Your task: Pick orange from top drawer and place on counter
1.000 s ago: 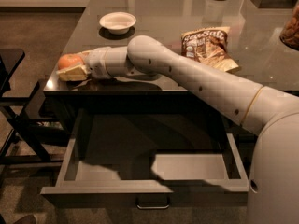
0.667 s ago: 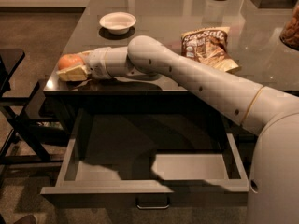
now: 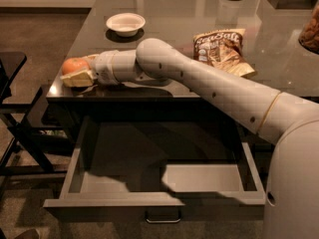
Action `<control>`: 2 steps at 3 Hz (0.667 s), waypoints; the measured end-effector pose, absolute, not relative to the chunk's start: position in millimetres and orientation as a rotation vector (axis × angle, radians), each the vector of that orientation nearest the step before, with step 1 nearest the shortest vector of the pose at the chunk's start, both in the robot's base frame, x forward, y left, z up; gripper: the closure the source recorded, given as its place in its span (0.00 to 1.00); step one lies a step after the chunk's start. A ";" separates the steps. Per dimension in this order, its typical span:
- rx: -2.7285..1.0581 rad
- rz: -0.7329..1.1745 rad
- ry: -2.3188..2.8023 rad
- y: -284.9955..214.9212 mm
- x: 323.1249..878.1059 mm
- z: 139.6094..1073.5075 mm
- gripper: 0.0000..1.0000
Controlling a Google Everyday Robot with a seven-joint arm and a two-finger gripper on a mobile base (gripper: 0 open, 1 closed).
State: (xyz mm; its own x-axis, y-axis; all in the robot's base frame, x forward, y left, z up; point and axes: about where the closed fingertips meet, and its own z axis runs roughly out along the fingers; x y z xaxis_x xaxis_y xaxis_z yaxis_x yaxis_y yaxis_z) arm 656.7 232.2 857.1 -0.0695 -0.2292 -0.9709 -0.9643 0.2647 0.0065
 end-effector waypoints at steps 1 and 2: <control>-1.156 0.914 1.524 232.2 656.7 857.1 0.11; -1.156 0.914 1.524 232.3 656.6 857.1 0.00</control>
Offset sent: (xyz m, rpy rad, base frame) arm 0.0000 0.0000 0.0000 0.0000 0.0000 0.0000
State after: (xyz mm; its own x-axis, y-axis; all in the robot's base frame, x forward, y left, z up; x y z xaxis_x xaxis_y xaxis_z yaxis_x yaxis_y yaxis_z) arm 656.6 232.3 857.1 -0.0695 -0.2292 -0.9709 -0.9644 0.2645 0.0066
